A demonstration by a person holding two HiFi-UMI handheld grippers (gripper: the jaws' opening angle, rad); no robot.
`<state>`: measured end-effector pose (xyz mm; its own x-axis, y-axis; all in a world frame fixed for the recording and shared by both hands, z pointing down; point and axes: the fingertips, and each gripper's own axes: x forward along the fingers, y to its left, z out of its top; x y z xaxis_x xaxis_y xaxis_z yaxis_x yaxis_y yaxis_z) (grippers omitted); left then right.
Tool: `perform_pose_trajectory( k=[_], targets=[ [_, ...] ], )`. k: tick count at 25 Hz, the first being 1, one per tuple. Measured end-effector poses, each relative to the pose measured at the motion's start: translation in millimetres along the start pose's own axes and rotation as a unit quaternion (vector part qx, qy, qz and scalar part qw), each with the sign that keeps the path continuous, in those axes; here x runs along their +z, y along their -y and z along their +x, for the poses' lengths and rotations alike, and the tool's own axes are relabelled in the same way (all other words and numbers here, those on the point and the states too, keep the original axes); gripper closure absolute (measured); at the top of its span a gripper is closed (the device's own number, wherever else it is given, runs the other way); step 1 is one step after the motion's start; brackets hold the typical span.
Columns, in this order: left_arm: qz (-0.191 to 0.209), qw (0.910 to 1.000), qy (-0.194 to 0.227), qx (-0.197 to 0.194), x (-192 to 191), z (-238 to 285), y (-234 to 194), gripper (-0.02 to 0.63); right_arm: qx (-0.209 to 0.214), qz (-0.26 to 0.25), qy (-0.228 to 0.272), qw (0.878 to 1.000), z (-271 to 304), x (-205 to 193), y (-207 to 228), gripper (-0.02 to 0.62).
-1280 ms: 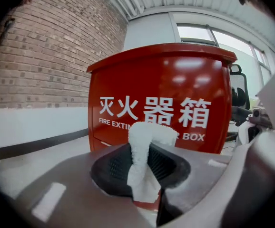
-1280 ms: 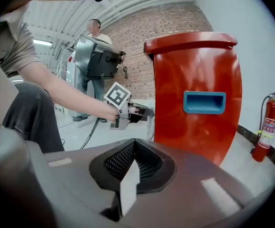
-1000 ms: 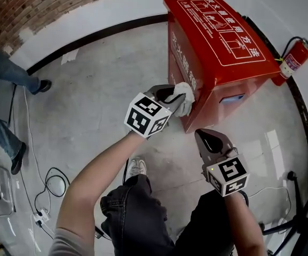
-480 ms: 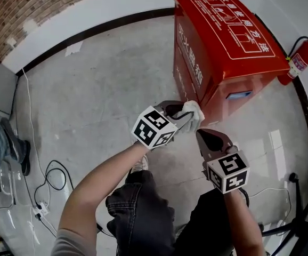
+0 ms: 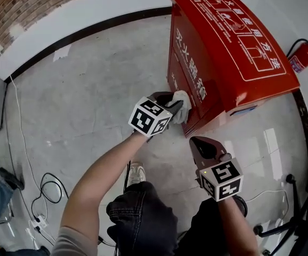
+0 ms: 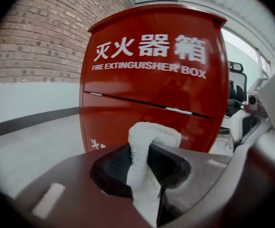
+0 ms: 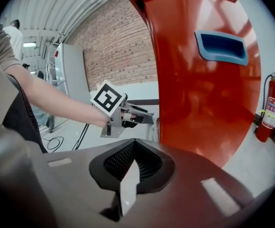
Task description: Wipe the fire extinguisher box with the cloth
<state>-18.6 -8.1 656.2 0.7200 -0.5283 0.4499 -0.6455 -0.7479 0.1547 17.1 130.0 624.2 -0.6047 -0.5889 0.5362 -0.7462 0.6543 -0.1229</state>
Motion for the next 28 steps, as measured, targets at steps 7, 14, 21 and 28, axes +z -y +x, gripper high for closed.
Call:
perform_pose_trajectory(
  k=[7, 14, 21, 28],
  targets=[
    [-0.027, 0.9978, 0.013, 0.06, 22.0, 28.1, -102.8, 0.511, 0.007, 0.015, -0.03, 0.999, 34.9, -7.2, -9.6, 0.572],
    [-0.027, 0.9968, 0.01, 0.074, 18.8, 55.3, -171.3, 0.511, 0.005, 0.017, -0.048, 0.999, 69.7, -11.2, -9.0, 0.571],
    [-0.005, 0.9948, -0.003, 0.101, 7.1, 77.4, -224.3, 0.511, 0.004, 0.017, -0.065, 0.998, 93.3, -19.0, -12.9, 0.572],
    [-0.008, 0.9926, -0.022, 0.119, -35.3, 103.0, -245.8, 0.512, 0.001, 0.01, -0.089, 0.996, 99.2, -32.5, -11.1, 0.571]
  ],
)
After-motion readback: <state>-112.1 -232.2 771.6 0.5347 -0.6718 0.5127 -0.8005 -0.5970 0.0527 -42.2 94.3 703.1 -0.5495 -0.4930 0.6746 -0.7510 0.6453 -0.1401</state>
